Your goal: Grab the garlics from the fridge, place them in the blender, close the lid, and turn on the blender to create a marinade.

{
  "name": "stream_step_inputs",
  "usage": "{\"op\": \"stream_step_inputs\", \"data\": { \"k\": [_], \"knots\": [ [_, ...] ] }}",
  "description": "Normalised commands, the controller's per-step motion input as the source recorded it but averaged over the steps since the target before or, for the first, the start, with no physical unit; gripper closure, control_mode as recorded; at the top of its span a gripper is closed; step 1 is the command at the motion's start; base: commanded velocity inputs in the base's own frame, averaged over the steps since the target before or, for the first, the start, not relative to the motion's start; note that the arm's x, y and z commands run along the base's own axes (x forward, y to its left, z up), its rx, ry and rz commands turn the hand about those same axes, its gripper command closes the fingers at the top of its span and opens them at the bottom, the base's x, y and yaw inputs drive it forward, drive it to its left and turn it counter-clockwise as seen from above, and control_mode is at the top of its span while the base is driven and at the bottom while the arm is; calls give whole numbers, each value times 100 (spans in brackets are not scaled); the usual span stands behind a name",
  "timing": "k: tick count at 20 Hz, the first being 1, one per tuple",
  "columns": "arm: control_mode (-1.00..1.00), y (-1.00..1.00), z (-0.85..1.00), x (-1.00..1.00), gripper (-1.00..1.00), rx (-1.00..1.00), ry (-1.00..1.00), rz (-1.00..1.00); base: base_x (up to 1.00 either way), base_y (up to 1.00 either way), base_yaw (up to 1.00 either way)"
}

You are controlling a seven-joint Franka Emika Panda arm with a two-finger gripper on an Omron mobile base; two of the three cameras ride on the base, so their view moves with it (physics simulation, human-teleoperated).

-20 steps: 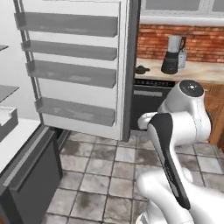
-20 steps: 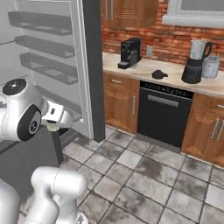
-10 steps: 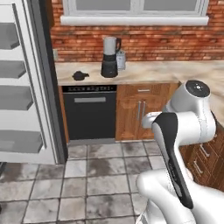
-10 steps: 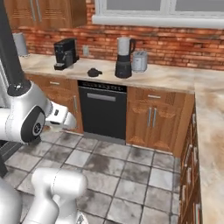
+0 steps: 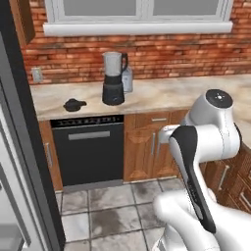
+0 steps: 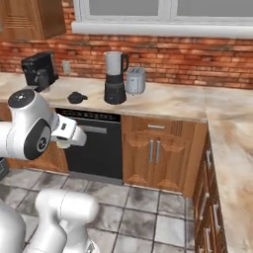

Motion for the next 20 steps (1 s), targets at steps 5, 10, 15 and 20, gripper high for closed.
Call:
{"op": "stream_step_inputs", "data": {
  "k": [5,10,15,20],
  "knots": [
    [100,0,0,0,100,0,0,0,100,57,-16],
    [100,0,0,0,100,0,0,0,100,78,-3],
    [100,0,0,0,100,0,0,0,87,-2,-1],
    [100,0,0,0,100,0,0,0,40,-3,-1]
  ]
}}
